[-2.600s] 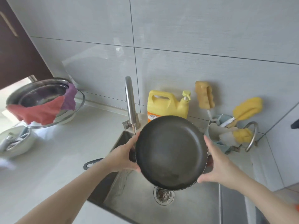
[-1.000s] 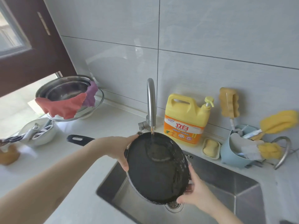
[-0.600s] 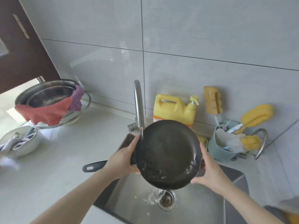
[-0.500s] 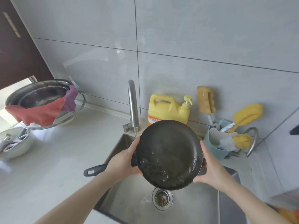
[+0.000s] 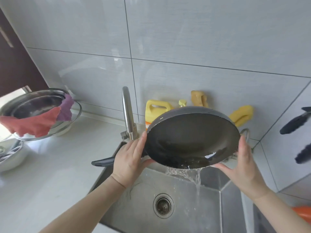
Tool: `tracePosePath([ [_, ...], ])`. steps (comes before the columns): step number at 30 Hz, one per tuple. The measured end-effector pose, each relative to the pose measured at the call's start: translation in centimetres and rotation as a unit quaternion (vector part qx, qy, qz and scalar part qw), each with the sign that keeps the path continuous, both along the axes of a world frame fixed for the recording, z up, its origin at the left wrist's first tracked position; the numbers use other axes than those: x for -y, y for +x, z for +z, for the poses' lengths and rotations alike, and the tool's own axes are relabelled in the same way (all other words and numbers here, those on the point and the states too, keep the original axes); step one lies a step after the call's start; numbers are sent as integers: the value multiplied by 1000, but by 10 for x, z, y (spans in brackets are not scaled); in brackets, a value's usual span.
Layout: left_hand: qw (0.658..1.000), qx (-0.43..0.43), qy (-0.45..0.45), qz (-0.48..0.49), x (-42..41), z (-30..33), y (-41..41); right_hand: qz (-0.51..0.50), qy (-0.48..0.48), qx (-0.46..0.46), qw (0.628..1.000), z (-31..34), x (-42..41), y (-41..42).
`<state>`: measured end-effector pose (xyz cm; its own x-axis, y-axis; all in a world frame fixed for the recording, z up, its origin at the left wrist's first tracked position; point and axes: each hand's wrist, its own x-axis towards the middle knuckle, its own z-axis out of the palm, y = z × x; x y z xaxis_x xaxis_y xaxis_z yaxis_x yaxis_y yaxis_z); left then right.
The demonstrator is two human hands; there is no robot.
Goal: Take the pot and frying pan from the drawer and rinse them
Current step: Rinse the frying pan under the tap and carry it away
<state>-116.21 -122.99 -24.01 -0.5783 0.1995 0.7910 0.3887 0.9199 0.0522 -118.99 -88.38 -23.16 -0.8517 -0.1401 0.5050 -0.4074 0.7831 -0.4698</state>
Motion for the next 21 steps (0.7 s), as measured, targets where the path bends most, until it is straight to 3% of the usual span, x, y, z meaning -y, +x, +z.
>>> tracePosePath([
  [3,999,-31,-13,4,-1,16,-2,26,54,-28,998,19,-3,4],
  [6,998,-59,-21,19,1,23,-1,21,17,-58,998,22,-9,3],
  [8,998,-63,-25,16,2,20,1,44,14,-11,999,20,-3,4],
  [12,998,-52,-28,17,12,-7,15,58,-7,-82,995,1,17,13],
  [21,988,136,-12,77,58,-95,66,80,29,44,995,-90,69,24],
])
